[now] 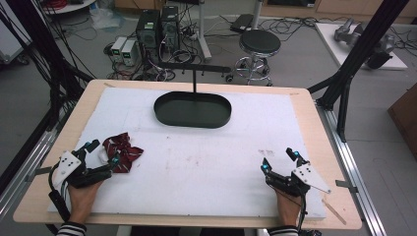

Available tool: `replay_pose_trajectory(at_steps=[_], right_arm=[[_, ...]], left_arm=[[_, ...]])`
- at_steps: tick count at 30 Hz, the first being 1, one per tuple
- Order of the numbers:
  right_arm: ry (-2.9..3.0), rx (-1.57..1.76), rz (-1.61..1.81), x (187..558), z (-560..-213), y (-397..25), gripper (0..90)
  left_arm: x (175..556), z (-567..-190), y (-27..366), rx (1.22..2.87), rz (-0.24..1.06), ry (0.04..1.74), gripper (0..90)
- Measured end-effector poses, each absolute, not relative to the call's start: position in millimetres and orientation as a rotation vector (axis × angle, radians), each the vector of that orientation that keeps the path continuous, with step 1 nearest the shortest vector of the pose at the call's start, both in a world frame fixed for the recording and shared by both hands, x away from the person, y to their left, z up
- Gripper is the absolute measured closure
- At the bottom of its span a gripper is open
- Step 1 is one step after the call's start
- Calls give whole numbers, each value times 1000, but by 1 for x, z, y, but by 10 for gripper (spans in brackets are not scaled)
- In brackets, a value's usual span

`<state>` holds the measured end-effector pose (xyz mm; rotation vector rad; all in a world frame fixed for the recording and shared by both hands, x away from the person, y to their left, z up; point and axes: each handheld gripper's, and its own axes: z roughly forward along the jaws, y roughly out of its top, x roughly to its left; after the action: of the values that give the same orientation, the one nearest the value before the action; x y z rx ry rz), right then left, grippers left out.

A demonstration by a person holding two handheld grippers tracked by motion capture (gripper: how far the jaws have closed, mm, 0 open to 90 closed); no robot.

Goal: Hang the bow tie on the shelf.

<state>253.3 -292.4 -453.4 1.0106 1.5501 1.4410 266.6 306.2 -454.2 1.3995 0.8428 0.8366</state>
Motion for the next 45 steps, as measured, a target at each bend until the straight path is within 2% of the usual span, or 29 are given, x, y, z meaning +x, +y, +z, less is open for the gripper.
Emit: replay_pose_trajectory(at_steps=[28, 45], right_arm=[[1544, 1019, 1447, 253, -454, -292, 99], [1546, 1017, 1436, 253, -453, -291, 99]], left_arm=[[267, -452, 305, 1429, 839, 837, 135], [272, -421, 319, 1495, 854, 875, 136]])
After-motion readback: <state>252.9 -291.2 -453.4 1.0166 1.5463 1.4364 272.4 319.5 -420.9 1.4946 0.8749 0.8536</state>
